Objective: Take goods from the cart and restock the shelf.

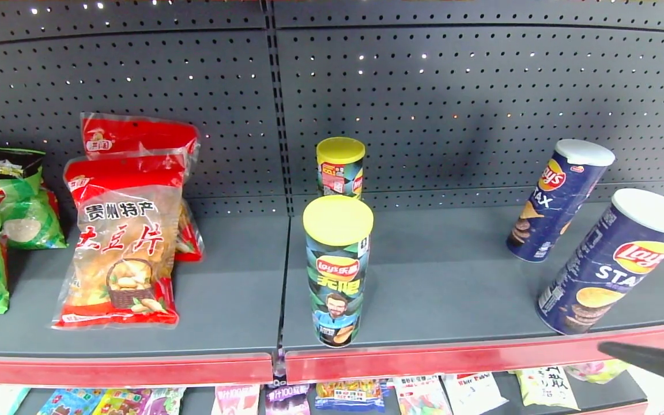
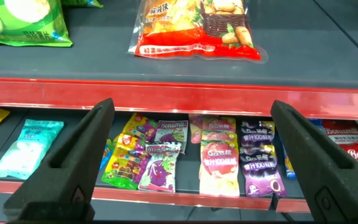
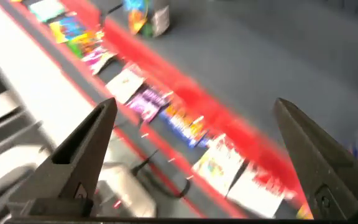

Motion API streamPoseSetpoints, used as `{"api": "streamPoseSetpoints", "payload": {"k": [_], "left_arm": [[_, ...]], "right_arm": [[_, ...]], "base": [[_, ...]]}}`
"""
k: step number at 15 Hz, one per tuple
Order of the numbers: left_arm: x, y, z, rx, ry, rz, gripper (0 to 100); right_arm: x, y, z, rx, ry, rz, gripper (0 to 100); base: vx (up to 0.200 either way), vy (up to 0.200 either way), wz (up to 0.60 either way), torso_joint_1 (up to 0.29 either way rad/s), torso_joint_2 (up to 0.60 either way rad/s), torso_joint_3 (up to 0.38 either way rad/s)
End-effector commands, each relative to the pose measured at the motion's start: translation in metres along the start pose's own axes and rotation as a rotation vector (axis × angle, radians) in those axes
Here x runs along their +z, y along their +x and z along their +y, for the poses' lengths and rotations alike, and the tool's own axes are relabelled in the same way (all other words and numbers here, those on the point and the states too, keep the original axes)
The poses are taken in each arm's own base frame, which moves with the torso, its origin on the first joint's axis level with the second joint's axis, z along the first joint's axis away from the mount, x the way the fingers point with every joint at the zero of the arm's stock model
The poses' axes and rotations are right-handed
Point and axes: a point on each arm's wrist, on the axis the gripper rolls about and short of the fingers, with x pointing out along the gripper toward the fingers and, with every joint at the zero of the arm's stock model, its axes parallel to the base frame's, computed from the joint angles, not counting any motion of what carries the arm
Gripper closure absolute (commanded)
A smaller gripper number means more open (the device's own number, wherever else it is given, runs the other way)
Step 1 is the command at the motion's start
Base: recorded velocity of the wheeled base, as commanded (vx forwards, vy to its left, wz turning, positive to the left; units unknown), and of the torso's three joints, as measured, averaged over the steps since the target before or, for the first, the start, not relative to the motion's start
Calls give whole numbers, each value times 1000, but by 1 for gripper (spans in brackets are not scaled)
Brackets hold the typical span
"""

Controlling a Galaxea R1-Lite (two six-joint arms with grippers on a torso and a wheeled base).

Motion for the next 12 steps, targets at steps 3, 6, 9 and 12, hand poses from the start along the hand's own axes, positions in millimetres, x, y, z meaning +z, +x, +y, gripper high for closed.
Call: {"api": "streamPoseSetpoints", "payload": {"k": [3,6,9,12], "left_arm": [[0,0,0,1,0,1,0],[0,0,0,1,0,1,0],[0,0,0,1,0,1,0],[0,0,0,1,0,1,0]], "right_arm": [[-44,-65,28,-292,47,-129,0],[-71,-68,31,-647,71,-123,0],[-80,-64,29,-692,135,-171,0],[-97,-49,24,-717,142,-218,0]], "base": [[0,0,0,0,0,0],[0,0,0,0,0,0],[0,0,0,0,0,0],[0,0,0,0,0,0]]}}
